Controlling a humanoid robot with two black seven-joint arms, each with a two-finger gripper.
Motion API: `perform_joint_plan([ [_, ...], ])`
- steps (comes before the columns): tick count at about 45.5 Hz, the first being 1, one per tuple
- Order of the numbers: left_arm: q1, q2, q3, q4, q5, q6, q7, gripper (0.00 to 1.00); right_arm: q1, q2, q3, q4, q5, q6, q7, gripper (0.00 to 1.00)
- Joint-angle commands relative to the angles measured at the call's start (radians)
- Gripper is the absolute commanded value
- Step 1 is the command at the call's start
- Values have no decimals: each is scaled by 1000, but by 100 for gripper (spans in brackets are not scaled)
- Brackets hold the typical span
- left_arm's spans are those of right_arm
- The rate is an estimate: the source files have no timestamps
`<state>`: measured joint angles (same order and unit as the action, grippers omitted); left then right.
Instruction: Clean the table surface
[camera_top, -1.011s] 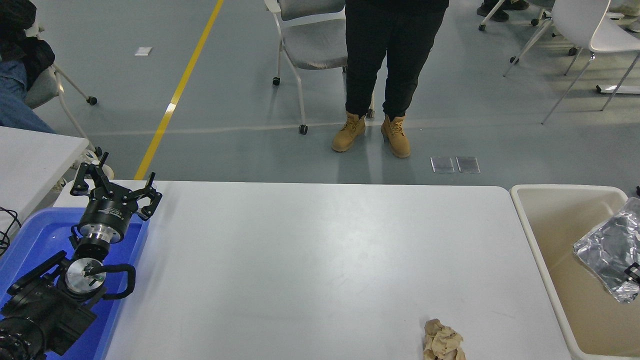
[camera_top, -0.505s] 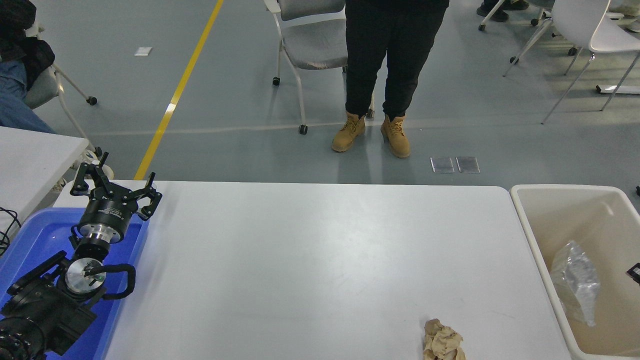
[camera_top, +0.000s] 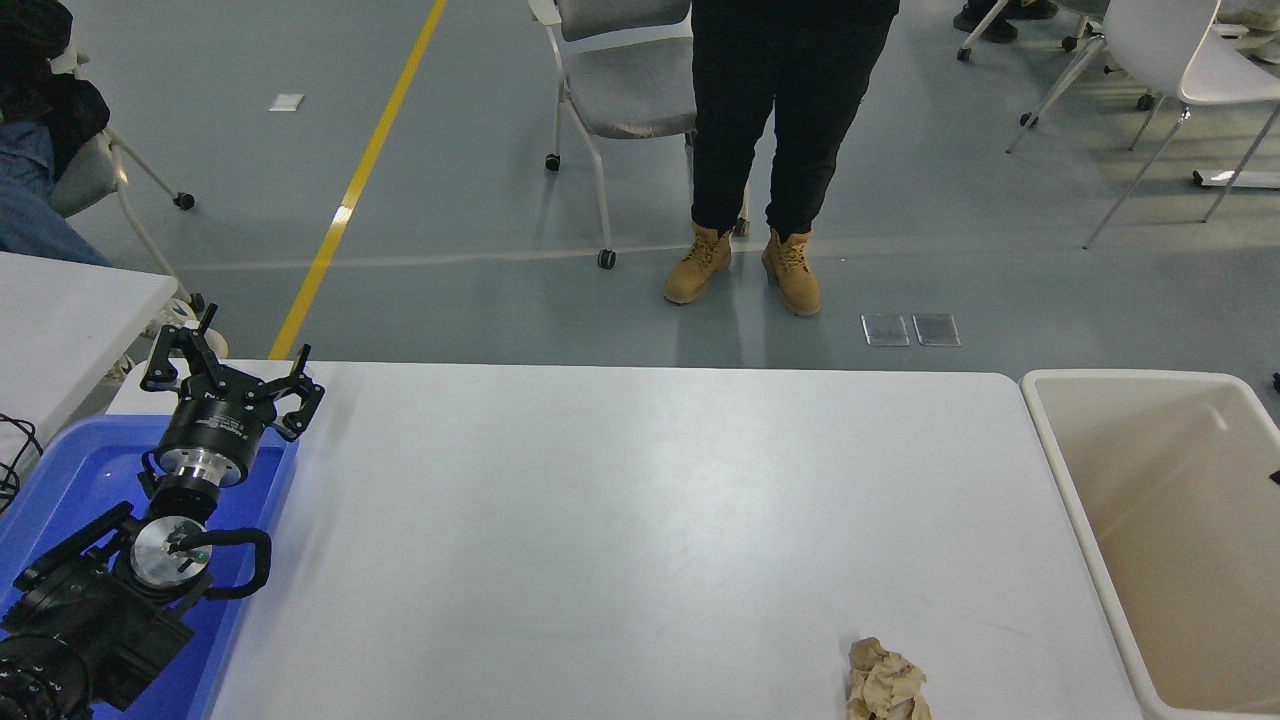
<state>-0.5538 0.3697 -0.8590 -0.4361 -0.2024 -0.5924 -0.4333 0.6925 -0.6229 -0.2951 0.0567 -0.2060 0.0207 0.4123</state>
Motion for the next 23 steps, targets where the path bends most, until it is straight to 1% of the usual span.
perform_joint_plan([
  [1,0,0,0,-1,0,0,1,100,137,-67,161,3,-1,15,0,98],
  [8,0,0,0,0,0,0,1,100,225,-70,261,3,3,11,2,98],
  [14,0,0,0,0,0,0,-1,100,280,-66,434,9,31,19,0,98],
  [23,0,0,0,0,0,0,1,100,338,-72,666,106,97,62,-3,98],
])
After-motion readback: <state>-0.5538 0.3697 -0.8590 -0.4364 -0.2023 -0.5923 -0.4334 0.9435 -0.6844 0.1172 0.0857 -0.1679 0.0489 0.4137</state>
